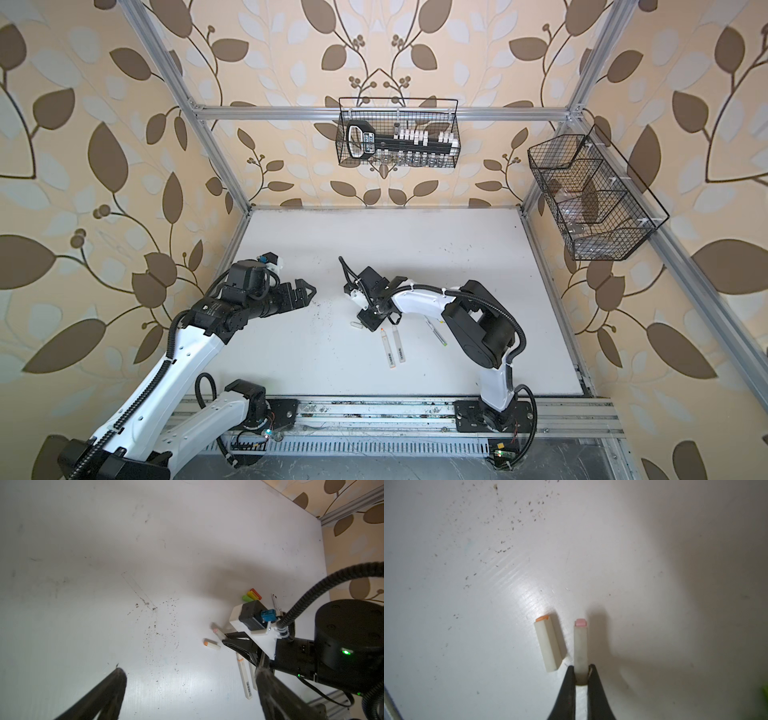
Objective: Insert the pens into the pen caps
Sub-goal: 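Close the right gripper on the white cap with the pink end, then lift the white cap and pass it into the left gripper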
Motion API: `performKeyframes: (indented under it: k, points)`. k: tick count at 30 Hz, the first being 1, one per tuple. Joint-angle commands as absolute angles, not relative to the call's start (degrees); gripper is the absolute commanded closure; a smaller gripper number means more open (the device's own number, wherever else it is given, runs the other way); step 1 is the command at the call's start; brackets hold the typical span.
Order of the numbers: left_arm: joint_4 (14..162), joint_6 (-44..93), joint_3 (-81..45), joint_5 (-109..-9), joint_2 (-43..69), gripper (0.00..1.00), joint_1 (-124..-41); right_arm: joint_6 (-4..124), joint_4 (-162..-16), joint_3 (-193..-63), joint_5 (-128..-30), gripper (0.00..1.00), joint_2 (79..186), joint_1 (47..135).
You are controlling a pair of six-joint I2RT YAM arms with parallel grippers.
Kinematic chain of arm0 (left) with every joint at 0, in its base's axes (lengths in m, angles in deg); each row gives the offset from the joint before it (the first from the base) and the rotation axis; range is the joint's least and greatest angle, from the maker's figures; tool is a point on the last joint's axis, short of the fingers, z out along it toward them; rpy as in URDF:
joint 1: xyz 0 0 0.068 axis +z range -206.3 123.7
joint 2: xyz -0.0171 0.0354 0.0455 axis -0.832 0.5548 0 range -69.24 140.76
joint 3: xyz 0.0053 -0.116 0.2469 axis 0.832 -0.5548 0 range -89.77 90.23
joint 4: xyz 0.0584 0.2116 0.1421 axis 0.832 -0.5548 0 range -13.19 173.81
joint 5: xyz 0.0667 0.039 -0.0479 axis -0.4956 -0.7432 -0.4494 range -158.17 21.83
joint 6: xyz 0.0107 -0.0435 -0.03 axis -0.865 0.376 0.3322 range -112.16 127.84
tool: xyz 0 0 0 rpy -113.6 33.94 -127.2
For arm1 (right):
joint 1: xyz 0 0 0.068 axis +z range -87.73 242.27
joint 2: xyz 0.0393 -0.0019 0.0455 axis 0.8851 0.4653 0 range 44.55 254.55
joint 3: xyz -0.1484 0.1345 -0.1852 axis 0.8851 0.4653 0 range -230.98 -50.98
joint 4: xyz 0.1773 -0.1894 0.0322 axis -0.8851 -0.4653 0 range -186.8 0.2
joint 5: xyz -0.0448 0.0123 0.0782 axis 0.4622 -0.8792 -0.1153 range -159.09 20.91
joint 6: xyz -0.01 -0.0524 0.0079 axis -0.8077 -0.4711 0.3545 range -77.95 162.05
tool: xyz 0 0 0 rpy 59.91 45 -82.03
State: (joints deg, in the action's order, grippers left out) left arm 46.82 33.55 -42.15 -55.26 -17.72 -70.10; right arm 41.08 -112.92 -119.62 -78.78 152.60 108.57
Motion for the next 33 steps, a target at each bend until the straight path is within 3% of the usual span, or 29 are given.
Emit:
performKeyframes:
  k: [1, 11, 22, 33]
  points:
    - [57.7, 38.1, -44.6, -49.4, -18.4, 0.01, -72.4, 43.8, -109.8, -116.9, -84.6, 0.91, 147.4, 106.6]
    - [76.5, 40.4, -47.1, -45.8, -9.5, 0.05, -81.3, 50.0, -105.1, -107.9, -99.7, 0.91, 132.9, 100.0]
    - [85.4, 39.6, -46.0, -37.6, -2.8, 0.15, -85.4, 53.4, -103.0, -103.7, -106.7, 0.91, 123.8, 98.1]
    - [99.0, 39.7, -52.9, -27.0, -6.4, 0.35, -87.0, 58.2, -96.8, -101.9, -117.4, 0.91, 122.5, 96.4]
